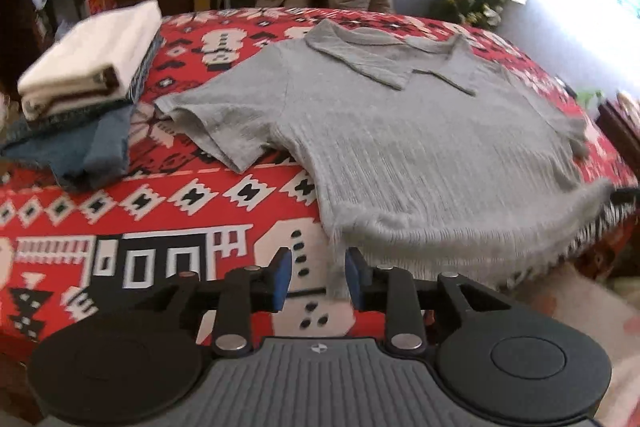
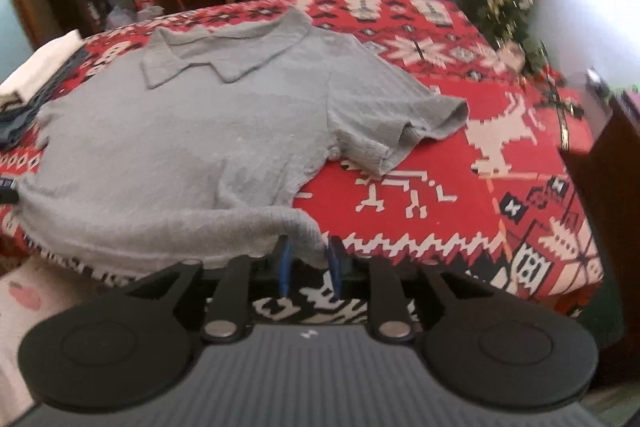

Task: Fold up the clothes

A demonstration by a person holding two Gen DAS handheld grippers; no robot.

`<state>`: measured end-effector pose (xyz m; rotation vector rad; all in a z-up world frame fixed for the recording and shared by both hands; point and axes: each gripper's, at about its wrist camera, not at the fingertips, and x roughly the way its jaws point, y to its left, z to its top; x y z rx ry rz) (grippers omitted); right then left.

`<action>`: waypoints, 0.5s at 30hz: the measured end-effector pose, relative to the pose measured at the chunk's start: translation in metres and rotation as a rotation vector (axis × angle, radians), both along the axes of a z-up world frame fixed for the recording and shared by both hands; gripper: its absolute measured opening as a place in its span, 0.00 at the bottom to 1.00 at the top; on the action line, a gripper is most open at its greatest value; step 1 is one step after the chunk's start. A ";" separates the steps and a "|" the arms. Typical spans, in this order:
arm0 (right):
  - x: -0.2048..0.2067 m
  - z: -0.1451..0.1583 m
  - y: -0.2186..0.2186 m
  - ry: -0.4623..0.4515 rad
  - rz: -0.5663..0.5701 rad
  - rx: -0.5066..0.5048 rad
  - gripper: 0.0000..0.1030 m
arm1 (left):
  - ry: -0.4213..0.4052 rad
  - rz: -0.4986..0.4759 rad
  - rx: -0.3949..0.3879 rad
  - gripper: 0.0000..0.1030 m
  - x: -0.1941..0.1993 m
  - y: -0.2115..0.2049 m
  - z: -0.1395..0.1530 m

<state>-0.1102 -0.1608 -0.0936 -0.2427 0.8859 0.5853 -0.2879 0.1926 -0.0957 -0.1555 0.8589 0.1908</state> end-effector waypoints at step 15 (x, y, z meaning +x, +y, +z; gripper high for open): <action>-0.070 0.002 0.074 -0.132 0.584 -0.093 0.25 | -0.097 -0.657 0.114 0.25 0.029 -0.093 -0.008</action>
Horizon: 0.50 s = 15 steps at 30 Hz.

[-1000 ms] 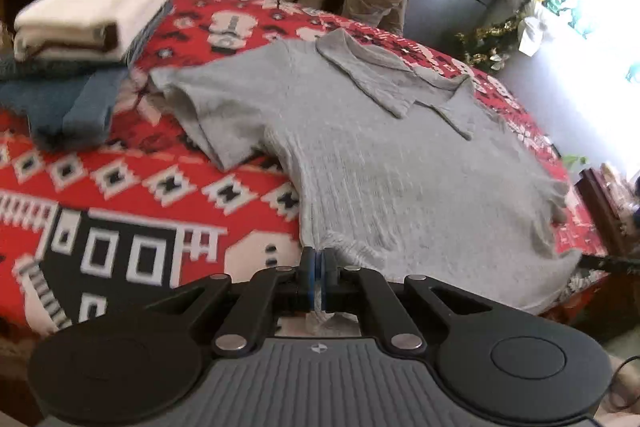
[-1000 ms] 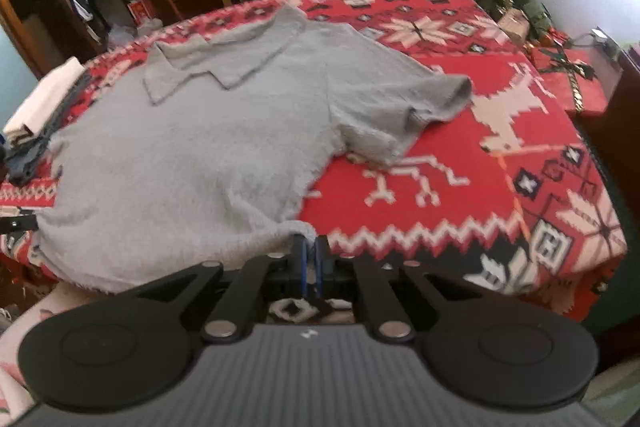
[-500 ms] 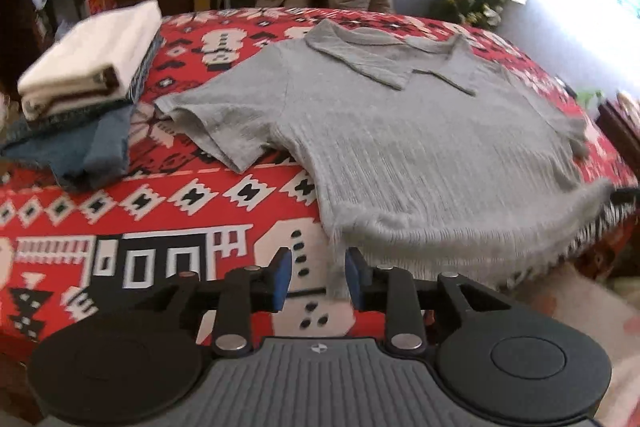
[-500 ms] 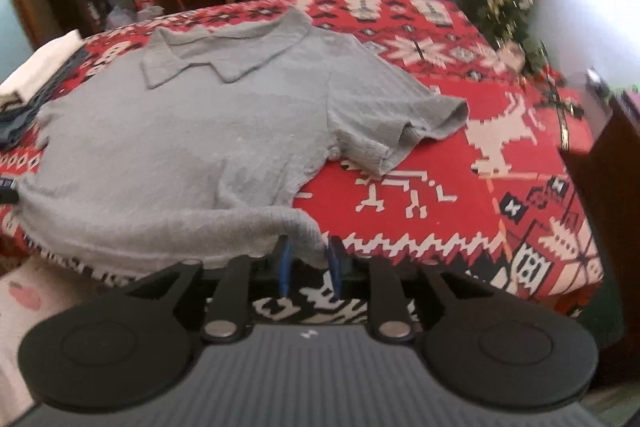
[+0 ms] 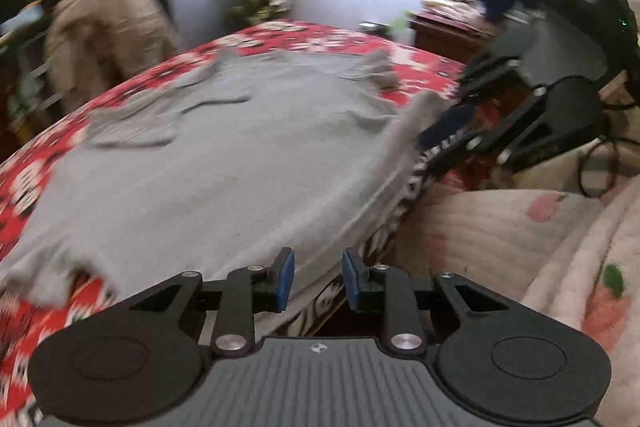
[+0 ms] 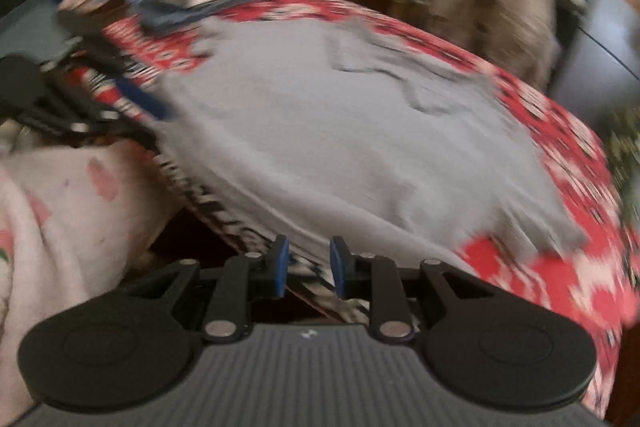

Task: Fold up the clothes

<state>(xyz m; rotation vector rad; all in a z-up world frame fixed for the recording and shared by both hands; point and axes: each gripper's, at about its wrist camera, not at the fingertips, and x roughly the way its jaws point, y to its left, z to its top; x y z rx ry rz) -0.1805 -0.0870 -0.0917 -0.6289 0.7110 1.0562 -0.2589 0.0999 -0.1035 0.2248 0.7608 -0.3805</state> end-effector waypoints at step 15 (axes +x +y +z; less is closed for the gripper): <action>-0.018 -0.034 0.038 -0.215 0.310 -0.170 0.29 | -0.013 -0.204 0.218 0.33 0.013 -0.027 -0.029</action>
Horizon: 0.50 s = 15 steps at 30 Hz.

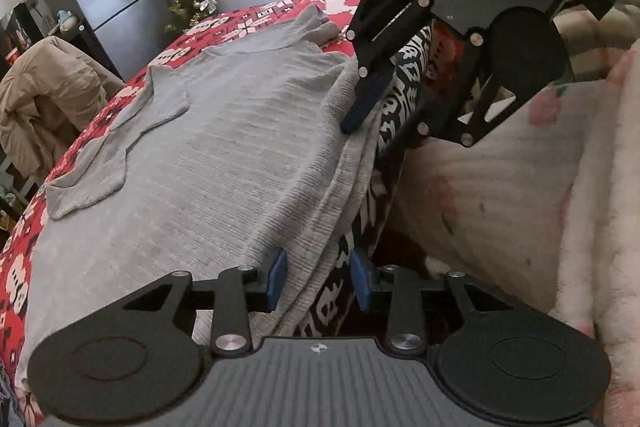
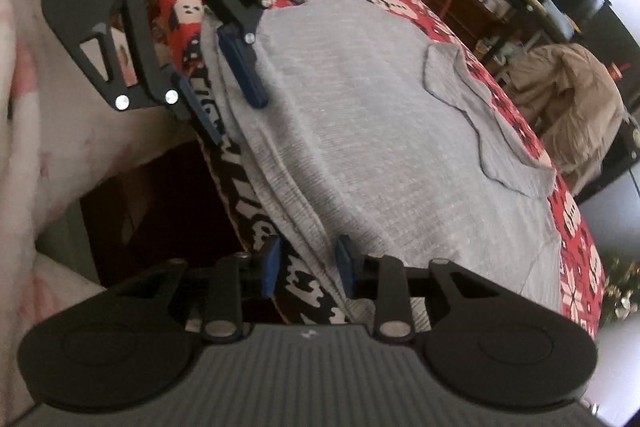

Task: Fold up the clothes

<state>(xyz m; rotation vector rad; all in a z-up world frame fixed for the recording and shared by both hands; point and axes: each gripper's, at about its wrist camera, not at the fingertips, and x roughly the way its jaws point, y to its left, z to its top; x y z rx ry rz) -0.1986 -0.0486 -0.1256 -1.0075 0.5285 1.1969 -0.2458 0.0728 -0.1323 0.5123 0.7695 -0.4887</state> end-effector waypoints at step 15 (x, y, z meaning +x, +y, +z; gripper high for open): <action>0.051 0.024 -0.021 0.385 -0.259 0.177 0.19 | 0.024 0.051 -0.086 0.33 0.008 0.010 0.003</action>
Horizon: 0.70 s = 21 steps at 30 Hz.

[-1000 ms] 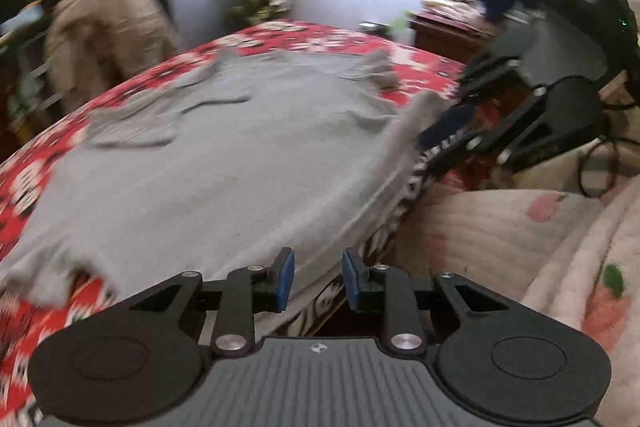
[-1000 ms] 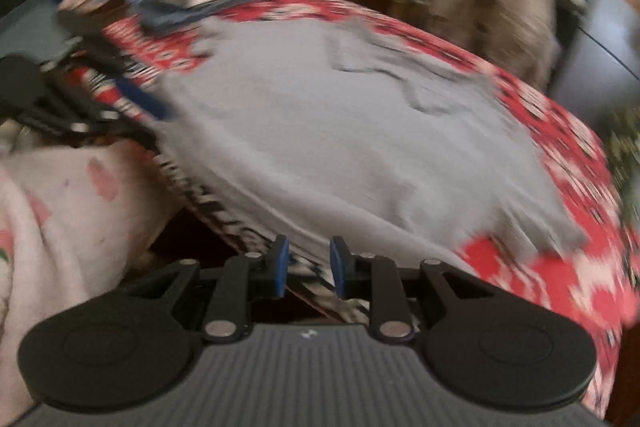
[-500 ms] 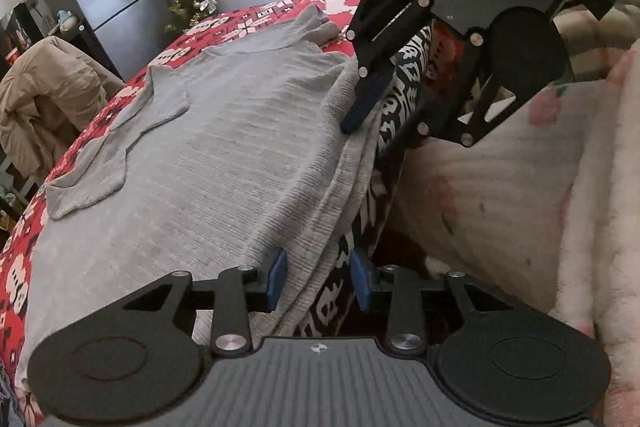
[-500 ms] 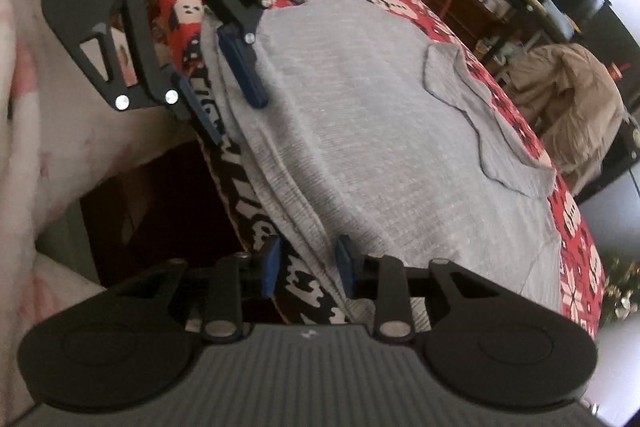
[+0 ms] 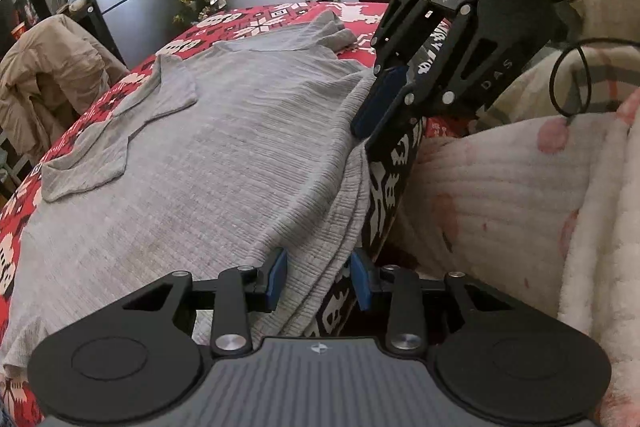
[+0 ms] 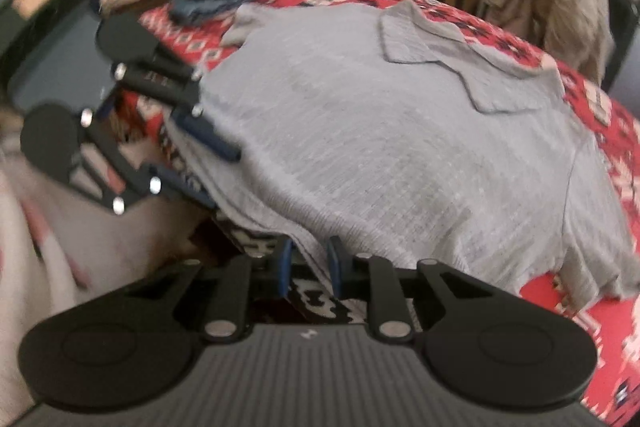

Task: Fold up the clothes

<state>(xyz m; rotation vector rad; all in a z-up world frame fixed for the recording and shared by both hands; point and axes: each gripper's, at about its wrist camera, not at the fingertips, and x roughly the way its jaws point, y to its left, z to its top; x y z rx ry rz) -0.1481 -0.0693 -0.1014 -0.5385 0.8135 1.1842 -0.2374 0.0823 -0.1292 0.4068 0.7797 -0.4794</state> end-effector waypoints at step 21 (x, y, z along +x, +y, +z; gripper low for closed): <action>-0.009 0.030 -0.017 0.101 0.041 0.096 0.01 | -0.072 -0.064 0.078 0.03 -0.023 -0.015 0.003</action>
